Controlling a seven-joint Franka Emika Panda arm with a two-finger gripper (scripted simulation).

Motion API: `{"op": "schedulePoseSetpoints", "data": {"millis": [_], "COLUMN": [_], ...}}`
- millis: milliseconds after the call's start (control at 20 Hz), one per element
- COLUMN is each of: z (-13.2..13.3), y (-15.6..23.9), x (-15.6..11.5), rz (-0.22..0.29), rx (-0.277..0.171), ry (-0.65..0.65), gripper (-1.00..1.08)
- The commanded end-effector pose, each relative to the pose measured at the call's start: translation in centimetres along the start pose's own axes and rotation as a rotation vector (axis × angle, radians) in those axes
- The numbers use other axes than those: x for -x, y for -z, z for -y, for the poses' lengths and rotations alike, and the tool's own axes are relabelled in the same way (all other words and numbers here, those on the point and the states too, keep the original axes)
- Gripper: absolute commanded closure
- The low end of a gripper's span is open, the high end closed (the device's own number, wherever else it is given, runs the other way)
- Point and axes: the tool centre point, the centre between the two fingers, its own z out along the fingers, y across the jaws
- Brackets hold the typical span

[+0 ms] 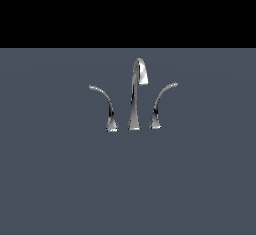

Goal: Turn on the faucet by rotating a designated handle.

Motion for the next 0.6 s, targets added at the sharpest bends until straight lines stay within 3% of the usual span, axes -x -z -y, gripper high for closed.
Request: {"op": "schedulePoseSetpoints", "data": {"millis": [0, 550], "z": [-0.1, -1.3], "y": [-0.1, -1.1], "x": [-0.6, -6.4], "rz": [0.000, -0.010], "rx": [0.001, 0.010], "ry": [-0.020, -0.225], "gripper": [1.08, 1.08]}}
